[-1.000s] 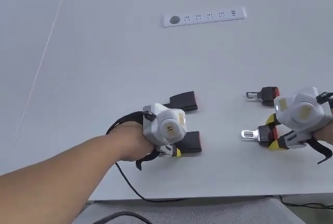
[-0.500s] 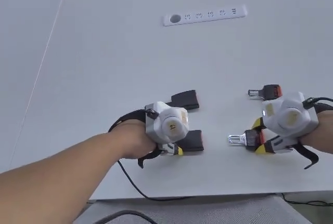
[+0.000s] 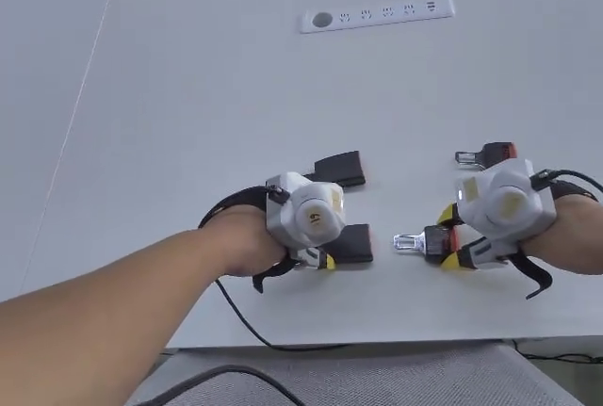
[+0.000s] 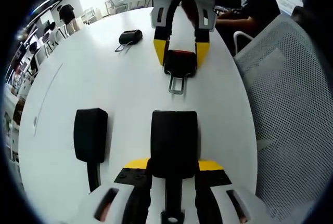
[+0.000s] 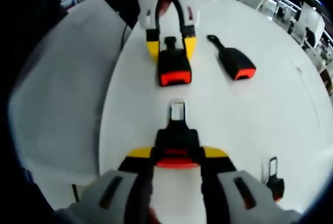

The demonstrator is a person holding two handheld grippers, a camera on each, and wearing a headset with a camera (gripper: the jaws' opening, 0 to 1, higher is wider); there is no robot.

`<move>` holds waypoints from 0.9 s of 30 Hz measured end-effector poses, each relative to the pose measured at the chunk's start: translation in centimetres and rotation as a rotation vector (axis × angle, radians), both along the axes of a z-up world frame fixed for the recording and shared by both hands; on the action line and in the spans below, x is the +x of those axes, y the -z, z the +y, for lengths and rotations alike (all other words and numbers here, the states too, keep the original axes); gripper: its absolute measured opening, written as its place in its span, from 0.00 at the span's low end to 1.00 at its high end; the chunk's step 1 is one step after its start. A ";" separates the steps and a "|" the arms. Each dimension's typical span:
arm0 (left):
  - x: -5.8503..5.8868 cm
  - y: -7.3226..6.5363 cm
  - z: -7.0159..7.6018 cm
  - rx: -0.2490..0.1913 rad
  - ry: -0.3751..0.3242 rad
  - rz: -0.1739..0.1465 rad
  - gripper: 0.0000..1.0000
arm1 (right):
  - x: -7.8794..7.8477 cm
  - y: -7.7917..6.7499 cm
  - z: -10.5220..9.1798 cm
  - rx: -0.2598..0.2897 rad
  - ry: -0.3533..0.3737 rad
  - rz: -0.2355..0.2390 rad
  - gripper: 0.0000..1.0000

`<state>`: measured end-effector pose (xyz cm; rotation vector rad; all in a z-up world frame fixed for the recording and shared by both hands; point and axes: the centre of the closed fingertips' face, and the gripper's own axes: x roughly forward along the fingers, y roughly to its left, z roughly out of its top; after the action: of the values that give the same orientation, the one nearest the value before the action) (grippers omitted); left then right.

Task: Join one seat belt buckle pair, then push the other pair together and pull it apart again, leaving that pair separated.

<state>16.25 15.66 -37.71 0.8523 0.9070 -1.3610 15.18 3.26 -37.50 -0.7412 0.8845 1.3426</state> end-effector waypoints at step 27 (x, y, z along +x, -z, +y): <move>-0.1 -0.3 -0.2 0.018 -0.002 -0.003 0.33 | 0.0 -0.5 3.7 0.024 -0.011 -0.050 0.35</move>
<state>16.19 15.50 -37.43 0.8666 0.9187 -1.3520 15.21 6.93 -36.97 -0.7588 0.8239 1.3367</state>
